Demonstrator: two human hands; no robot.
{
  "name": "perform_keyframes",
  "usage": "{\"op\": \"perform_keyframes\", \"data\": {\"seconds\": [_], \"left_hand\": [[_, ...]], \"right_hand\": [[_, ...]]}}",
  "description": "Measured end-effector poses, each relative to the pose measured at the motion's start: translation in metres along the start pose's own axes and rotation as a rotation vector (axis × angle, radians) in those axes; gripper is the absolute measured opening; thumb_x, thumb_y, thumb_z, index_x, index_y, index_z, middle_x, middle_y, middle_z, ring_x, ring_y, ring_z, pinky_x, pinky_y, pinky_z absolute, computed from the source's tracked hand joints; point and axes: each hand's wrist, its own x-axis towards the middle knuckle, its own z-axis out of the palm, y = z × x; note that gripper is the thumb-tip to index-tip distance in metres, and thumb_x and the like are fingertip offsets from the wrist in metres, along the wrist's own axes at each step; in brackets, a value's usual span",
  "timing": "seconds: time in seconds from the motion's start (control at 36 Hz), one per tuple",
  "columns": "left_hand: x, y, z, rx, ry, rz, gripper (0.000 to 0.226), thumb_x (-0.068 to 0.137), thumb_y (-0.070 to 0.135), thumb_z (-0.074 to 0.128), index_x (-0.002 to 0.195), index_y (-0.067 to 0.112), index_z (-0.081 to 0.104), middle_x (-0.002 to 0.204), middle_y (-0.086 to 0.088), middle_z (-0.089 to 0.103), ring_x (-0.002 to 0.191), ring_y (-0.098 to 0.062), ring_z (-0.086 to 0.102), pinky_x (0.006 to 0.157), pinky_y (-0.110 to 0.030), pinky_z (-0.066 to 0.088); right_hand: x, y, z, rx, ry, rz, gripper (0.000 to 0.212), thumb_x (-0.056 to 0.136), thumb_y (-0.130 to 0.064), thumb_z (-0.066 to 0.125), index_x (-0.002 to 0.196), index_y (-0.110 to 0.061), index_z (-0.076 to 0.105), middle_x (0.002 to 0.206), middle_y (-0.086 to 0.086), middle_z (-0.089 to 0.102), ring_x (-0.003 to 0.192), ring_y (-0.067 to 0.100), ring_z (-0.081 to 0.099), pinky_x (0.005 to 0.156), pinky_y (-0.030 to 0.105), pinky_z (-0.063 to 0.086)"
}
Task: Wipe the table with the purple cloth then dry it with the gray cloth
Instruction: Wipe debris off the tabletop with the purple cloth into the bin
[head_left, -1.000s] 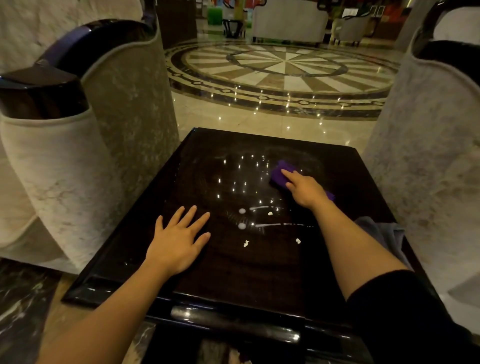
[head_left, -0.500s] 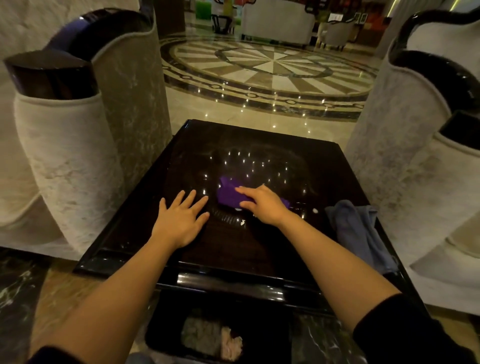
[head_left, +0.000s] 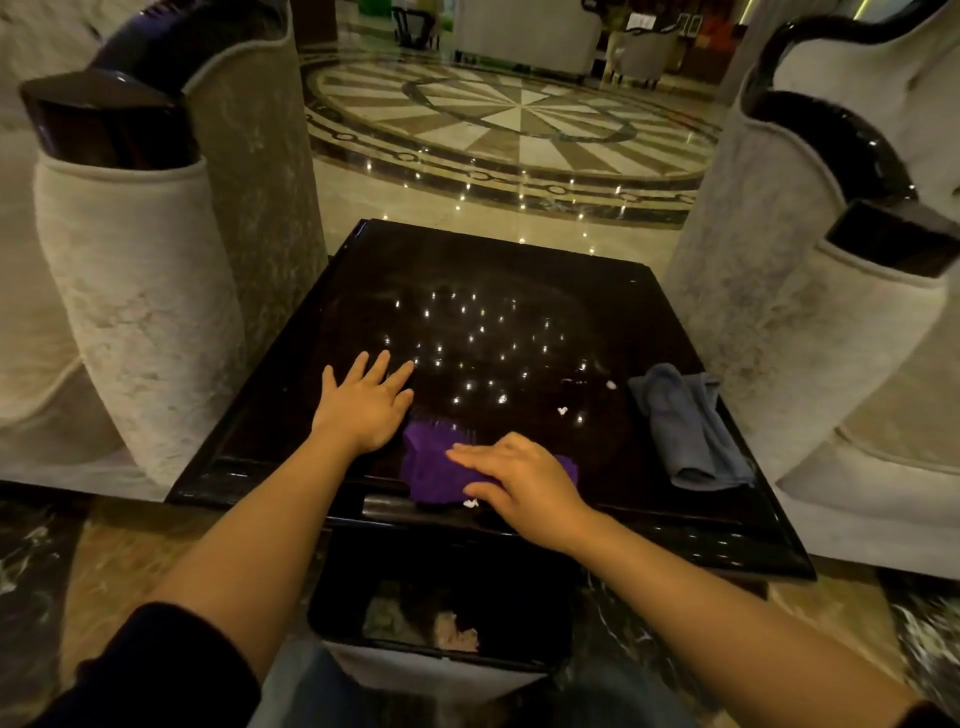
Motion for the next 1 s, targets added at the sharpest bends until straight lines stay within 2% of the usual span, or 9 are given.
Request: {"op": "perform_keyframes", "data": {"seconds": [0.08,0.19,0.33,0.39,0.47,0.58,0.69,0.83,1.0], "left_hand": [[0.0,0.0,0.0,-0.01,0.006,0.006,0.049,0.095,0.043,0.018,0.142,0.034,0.007,0.157,-0.002,0.002,0.143,-0.025,-0.004,0.113,-0.056,-0.003],[0.0,-0.001,0.0,-0.01,0.011,0.009,0.049,0.095,0.043,0.017,0.142,0.033,0.006,0.156,-0.003,0.002,0.143,-0.025,-0.004,0.113,-0.056,-0.002],[0.0,-0.001,0.001,-0.013,0.016,0.013,0.05,0.095,0.043,0.017,0.142,0.032,0.007,0.156,-0.003,0.003,0.143,-0.025,-0.004,0.113,-0.056,-0.002],[0.0,-0.001,0.001,-0.015,0.013,0.011,0.05,0.095,0.043,0.016,0.143,0.032,0.007,0.156,-0.003,0.002,0.143,-0.025,-0.004,0.113,-0.056,-0.002],[0.002,0.0,0.0,-0.014,0.009,0.014,0.05,0.095,0.044,0.015,0.143,0.032,0.005,0.156,-0.003,0.001,0.143,-0.025,-0.005,0.113,-0.056,-0.002],[0.0,-0.002,0.001,-0.011,0.004,0.012,0.05,0.095,0.044,0.015,0.142,0.033,0.003,0.157,-0.003,0.0,0.143,-0.024,-0.006,0.113,-0.055,-0.002],[0.0,-0.002,0.001,-0.006,0.009,0.008,0.051,0.095,0.045,0.014,0.142,0.033,0.003,0.157,-0.002,-0.001,0.143,-0.024,-0.006,0.113,-0.055,-0.002],[0.002,-0.003,0.003,0.007,0.021,-0.005,0.05,0.095,0.045,0.014,0.142,0.034,0.003,0.157,-0.001,-0.001,0.143,-0.023,-0.006,0.113,-0.055,-0.001],[0.007,-0.005,0.005,0.016,0.023,0.001,0.05,0.094,0.046,0.016,0.142,0.035,0.004,0.157,0.001,0.0,0.143,-0.022,-0.005,0.113,-0.055,0.0]], "right_hand": [[-0.017,-0.009,0.005,0.008,0.023,-0.027,0.041,0.086,-0.02,0.058,0.126,-0.021,0.049,0.131,-0.001,0.056,0.101,0.024,0.053,0.089,0.039,0.045],[-0.034,-0.018,0.008,0.052,0.063,-0.045,0.038,0.085,-0.015,0.059,0.123,-0.014,0.053,0.124,0.005,0.061,0.096,0.029,0.056,0.085,0.042,0.048],[-0.04,-0.026,-0.004,0.092,0.133,-0.054,0.036,0.085,-0.012,0.059,0.121,-0.012,0.054,0.123,0.007,0.061,0.093,0.029,0.057,0.084,0.035,0.046],[-0.036,-0.025,-0.014,0.129,0.172,-0.027,0.037,0.085,-0.011,0.059,0.121,-0.012,0.054,0.122,0.008,0.062,0.094,0.027,0.057,0.084,0.026,0.043],[-0.025,-0.015,-0.034,0.187,0.257,0.046,0.04,0.084,-0.008,0.06,0.122,-0.013,0.053,0.113,0.008,0.065,0.093,0.021,0.057,0.08,0.014,0.036],[0.003,0.017,-0.065,0.273,0.356,0.175,0.041,0.086,-0.009,0.058,0.125,-0.015,0.05,0.115,0.008,0.064,0.105,0.022,0.058,0.091,0.028,0.043],[0.04,0.06,-0.092,0.304,0.468,0.297,0.037,0.088,-0.011,0.055,0.125,-0.014,0.051,0.119,0.005,0.062,0.109,0.02,0.057,0.093,0.028,0.043],[0.08,0.11,-0.102,0.241,0.492,0.427,0.036,0.09,-0.016,0.052,0.126,-0.015,0.049,0.124,0.009,0.061,0.113,0.023,0.054,0.092,0.028,0.037],[0.099,0.157,-0.082,0.177,0.393,0.62,0.039,0.091,-0.015,0.05,0.129,-0.012,0.045,0.133,0.014,0.053,0.121,0.029,0.047,0.101,0.034,0.034]]}}
